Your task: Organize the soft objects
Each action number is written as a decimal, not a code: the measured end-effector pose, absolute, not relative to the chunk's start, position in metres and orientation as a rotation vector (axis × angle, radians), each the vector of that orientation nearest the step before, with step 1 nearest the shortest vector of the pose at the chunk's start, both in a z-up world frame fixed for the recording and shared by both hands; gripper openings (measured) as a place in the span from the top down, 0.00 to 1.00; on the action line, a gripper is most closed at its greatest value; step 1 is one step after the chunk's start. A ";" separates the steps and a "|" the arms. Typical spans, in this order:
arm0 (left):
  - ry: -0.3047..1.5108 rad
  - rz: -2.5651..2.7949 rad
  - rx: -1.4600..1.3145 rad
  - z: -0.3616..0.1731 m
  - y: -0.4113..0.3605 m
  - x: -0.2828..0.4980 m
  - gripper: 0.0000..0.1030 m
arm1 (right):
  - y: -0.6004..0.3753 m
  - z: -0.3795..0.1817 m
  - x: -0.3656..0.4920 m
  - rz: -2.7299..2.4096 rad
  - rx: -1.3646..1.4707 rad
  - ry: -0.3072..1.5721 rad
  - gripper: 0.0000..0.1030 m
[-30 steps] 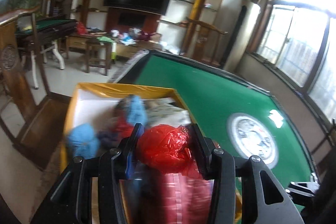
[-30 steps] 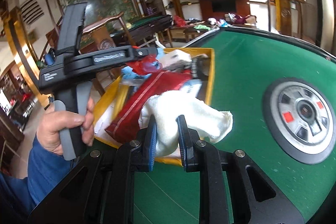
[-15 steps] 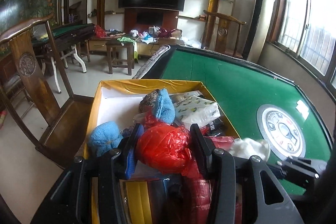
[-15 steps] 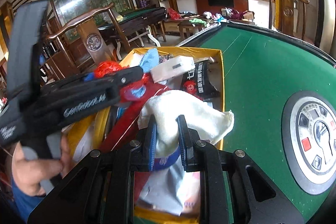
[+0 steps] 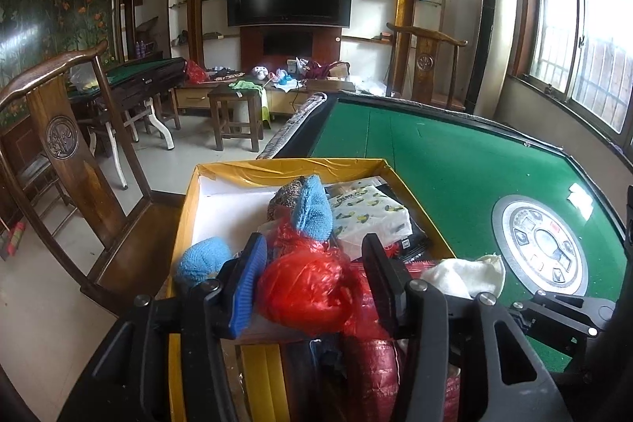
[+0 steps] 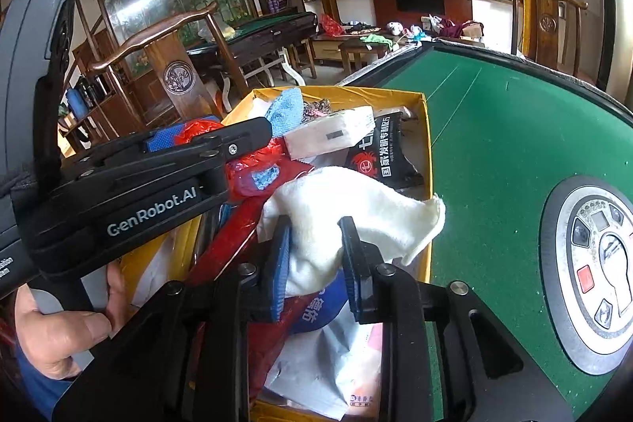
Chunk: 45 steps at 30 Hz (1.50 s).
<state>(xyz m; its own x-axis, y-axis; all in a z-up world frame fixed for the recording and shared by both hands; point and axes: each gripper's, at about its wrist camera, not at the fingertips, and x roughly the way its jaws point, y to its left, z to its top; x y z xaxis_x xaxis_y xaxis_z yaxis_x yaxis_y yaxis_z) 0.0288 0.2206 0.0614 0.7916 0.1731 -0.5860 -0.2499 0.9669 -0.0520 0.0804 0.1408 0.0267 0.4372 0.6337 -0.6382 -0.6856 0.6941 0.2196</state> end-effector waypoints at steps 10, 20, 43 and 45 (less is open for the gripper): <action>0.593 0.233 -0.116 0.065 0.218 0.027 0.38 | 0.135 0.036 0.065 0.840 -0.094 0.720 0.55; 0.576 0.257 -0.085 0.065 0.212 0.027 0.32 | 0.125 0.045 0.044 0.859 -0.093 0.698 0.55; 0.518 0.309 -0.057 0.066 0.207 0.013 0.24 | 0.072 0.035 0.013 0.829 -0.032 0.698 0.43; 0.487 0.311 -0.074 0.070 0.207 0.005 0.23 | 0.064 0.034 0.016 0.819 -0.004 0.702 0.43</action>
<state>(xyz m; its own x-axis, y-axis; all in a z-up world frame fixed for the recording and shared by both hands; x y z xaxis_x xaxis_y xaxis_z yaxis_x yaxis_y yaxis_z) 0.0047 0.2072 0.0697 0.8376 0.2758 -0.4715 -0.3107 0.9505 0.0039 0.0156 0.0645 0.0345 0.4728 0.6675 -0.5752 -0.6703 0.6962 0.2570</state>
